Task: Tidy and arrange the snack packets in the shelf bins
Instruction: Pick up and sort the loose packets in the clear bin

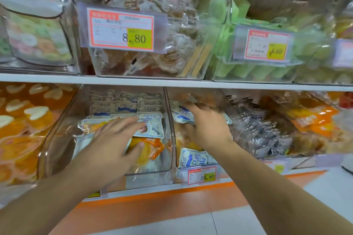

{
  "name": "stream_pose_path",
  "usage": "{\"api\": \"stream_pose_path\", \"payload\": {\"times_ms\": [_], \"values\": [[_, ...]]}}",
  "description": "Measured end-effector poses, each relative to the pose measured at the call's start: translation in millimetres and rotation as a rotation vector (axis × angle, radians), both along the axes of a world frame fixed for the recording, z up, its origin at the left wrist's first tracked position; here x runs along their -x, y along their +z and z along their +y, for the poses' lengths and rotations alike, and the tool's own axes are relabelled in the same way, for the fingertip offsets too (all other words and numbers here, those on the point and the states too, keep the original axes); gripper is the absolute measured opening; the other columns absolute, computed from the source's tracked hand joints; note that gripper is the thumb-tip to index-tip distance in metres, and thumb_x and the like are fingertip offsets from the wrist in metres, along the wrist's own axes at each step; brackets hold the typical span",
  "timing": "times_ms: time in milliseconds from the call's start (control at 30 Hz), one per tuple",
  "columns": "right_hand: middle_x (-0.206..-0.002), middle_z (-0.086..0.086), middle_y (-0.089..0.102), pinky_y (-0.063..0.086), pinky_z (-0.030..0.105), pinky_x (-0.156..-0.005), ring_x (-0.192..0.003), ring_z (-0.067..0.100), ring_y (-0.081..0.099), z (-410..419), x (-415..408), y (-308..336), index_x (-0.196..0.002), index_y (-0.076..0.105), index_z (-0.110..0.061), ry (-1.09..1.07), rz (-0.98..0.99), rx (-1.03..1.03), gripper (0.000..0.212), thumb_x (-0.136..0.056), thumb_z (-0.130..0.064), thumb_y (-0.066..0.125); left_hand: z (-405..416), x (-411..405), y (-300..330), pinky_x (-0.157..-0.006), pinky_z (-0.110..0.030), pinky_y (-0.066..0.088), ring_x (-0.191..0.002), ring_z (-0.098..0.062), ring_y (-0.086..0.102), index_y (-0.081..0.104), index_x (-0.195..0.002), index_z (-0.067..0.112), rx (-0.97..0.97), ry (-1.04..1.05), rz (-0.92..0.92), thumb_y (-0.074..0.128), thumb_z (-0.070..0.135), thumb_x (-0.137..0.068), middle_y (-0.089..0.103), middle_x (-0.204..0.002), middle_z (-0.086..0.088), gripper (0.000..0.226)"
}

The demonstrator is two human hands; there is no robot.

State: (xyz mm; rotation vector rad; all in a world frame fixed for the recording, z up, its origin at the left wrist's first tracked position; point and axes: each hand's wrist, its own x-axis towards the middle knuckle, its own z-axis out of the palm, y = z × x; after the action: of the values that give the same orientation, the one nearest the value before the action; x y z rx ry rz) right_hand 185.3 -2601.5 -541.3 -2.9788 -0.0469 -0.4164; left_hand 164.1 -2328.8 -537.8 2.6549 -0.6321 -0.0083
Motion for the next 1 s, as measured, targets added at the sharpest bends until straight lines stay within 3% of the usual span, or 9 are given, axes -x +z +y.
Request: {"api": "stream_pose_path", "payload": {"times_ms": [100,200,333,533,667,767,833,933,1000], "values": [[-0.114,0.006,0.071,0.056,0.042,-0.068,-0.09,0.04,0.07,-8.1,12.6,4.0,-0.145,0.048,-0.034,0.057,-0.104,0.062,0.046,-0.1,-0.033,0.059,-0.6,0.5,2.2,-0.123,-0.039,0.025,-0.148,-0.007,0.029,0.043,-0.146,0.044,0.023,-0.022,-0.025,0.023,0.068,-0.086,0.033,-0.157,0.025,0.067],[-0.095,0.004,0.069,0.056,0.043,-0.051,-0.07,0.04,0.067,-11.0,22.9,9.2,-0.139,0.052,-0.029,0.066,-0.233,0.058,0.047,-0.096,-0.019,0.068,3.4,5.8,8.3,-0.123,-0.037,0.026,-0.147,-0.004,0.029,0.043,-0.148,0.042,0.075,-0.022,-0.056,0.039,0.056,-0.099,0.034,-0.156,0.025,0.051],[-0.1,0.004,0.067,0.053,0.043,-0.045,-0.078,0.035,0.066,0.9,42.5,19.5,-0.142,0.058,-0.023,0.161,-0.405,0.089,0.058,-0.087,-0.009,0.068,20.9,14.2,20.6,-0.116,-0.027,0.03,-0.143,0.0,0.036,0.046,-0.147,0.042,0.16,0.016,-0.104,0.046,0.052,-0.099,0.038,-0.152,0.029,0.049],[-0.129,0.015,0.07,0.053,0.039,-0.054,-0.103,0.037,0.069,78.5,42.7,25.2,-0.145,0.061,-0.023,0.3,-0.55,0.228,0.074,-0.077,0.003,0.07,54.6,26.2,40.6,-0.109,-0.032,0.04,-0.136,-0.007,0.043,0.03,-0.154,0.043,0.227,0.16,-0.121,0.055,0.055,-0.094,0.032,-0.157,0.025,0.066],[-0.14,0.008,0.061,0.054,0.046,-0.087,-0.121,0.036,0.058,124.5,20.4,20.3,-0.155,0.04,-0.032,0.318,-0.162,0.199,0.067,-0.093,-0.026,0.063,65.8,26.2,37.0,-0.113,-0.026,0.034,-0.141,-0.003,0.036,0.019,-0.158,0.043,0.198,0.106,-0.11,0.058,0.059,-0.09,0.022,-0.161,0.026,0.08],[-0.165,0.005,0.036,0.023,0.049,-0.125,-0.153,0.034,0.024,125.3,16.3,29.2,-0.163,0.023,-0.036,0.387,0.228,0.038,0.084,-0.09,-0.053,0.061,66.8,20.9,29.6,-0.122,-0.031,0.028,-0.151,0.002,0.019,0.018,-0.159,0.042,0.16,0.013,-0.107,0.05,0.072,-0.086,0.018,-0.163,0.028,0.085],[-0.169,-0.001,0.029,0.016,0.045,-0.128,-0.157,0.025,0.016,107.6,23.5,44.6,-0.163,0.024,-0.039,0.383,0.305,-0.116,0.083,-0.092,-0.051,0.065,62.9,17.1,23.6,-0.124,-0.036,0.026,-0.152,0.003,0.015,0.018,-0.159,0.046,0.146,-0.029,-0.093,0.042,0.079,-0.082,0.016,-0.163,0.03,0.087],[-0.144,0.005,0.05,0.03,0.035,-0.117,-0.146,0.027,0.032,55.2,35.0,58.5,-0.156,0.041,-0.033,0.222,0.164,-0.273,0.075,-0.086,-0.03,0.069,47.2,16.0,17.3,-0.125,-0.037,0.024,-0.152,0.005,0.011,0.017,-0.158,0.049,0.129,-0.084,-0.069,0.038,0.077,-0.085,0.012,-0.163,0.033,0.081],[-0.135,0.007,0.049,0.034,0.037,-0.113,-0.143,0.031,0.033,20.8,40.7,62.4,-0.153,0.041,-0.038,0.128,0.225,-0.324,0.085,-0.073,-0.031,0.067,33.1,16.0,13.7,-0.125,-0.033,0.021,-0.151,0.007,0.01,0.018,-0.158,0.048,0.121,-0.11,-0.053,0.04,0.072,-0.09,0.011,-0.163,0.034,0.076]]}}
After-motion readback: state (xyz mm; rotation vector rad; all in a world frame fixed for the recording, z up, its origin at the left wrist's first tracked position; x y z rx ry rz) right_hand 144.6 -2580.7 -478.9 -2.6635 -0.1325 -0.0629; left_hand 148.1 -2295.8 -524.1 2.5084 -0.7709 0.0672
